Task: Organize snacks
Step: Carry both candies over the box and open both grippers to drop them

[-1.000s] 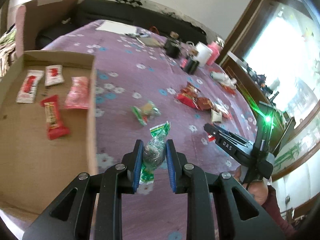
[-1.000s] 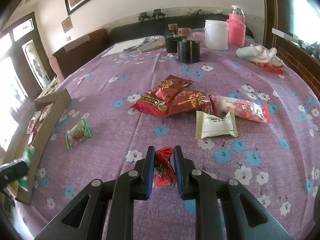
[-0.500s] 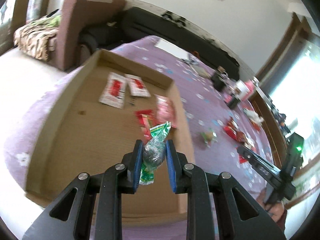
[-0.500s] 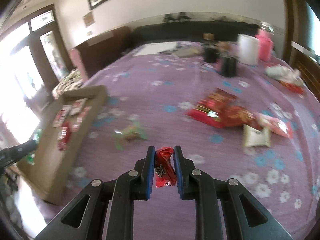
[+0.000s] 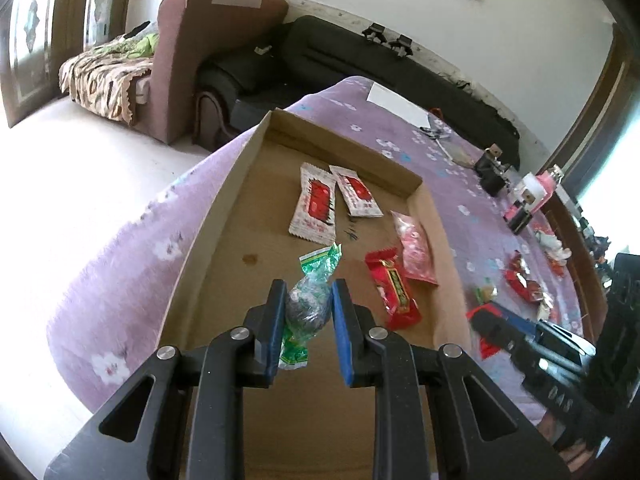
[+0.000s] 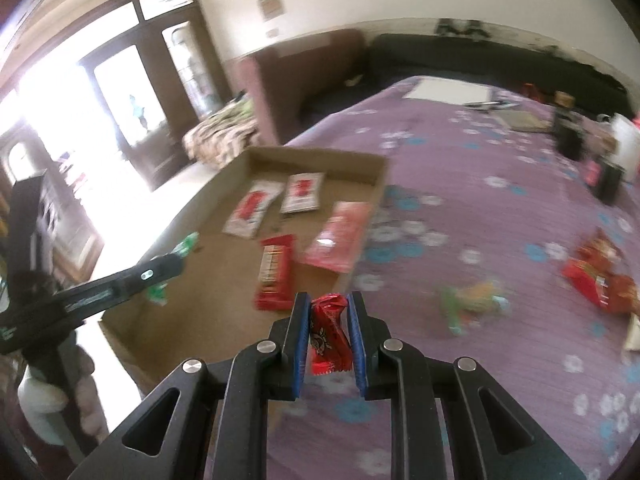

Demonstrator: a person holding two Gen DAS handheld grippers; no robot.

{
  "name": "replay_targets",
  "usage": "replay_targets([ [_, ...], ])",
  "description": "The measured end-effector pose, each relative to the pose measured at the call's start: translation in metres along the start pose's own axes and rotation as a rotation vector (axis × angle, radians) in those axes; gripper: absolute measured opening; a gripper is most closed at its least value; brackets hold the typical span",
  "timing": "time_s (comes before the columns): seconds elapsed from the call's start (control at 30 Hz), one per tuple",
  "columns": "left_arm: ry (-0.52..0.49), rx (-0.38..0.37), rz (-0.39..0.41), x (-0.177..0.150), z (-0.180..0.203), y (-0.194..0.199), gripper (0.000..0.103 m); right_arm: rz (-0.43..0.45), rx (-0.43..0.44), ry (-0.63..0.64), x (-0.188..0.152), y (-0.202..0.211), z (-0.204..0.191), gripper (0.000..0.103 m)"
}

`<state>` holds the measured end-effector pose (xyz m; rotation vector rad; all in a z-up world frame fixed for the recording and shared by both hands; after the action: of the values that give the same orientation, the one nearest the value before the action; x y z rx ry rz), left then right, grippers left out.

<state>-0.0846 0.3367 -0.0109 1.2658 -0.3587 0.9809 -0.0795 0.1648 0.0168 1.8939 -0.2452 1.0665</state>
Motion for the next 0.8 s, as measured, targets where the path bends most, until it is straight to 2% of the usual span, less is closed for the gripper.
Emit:
replay_targets([
  [0.2,-0.026,0.019,-0.022,0.007,-0.003,-0.014,0.02,-0.057,0.075,0.044,-0.003,-0.029,-0.039,0.018],
  [0.5,-0.014,0.015,-0.036,0.012,-0.006,-0.02,0.021,-0.112,0.096,0.087,-0.008,-0.059,-0.062,0.018],
  [0.57,-0.003,0.009,-0.038,0.012,-0.007,-0.02,0.024,-0.113,0.098,0.085,-0.008,-0.062,-0.063,0.021],
  [0.63,0.011,0.003,-0.036,0.013,-0.008,-0.018,0.035,-0.107,0.101,0.088,-0.007,-0.062,-0.064,0.022],
  [0.8,0.045,-0.015,-0.012,0.018,-0.007,-0.007,0.04,-0.069,0.112,0.089,-0.001,-0.053,-0.065,0.026],
])
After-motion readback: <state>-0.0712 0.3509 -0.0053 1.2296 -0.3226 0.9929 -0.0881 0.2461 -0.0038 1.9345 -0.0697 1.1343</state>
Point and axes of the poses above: each gripper's, at about its wrist camera, not at the fingertips, and y roughly against the way its jaws point, z to its right, x to its top, the point moved 7 cm from there along -y, roughly the way its jaws point, and after that the axes turned 8 degrees about z, right-handed, at the moved point
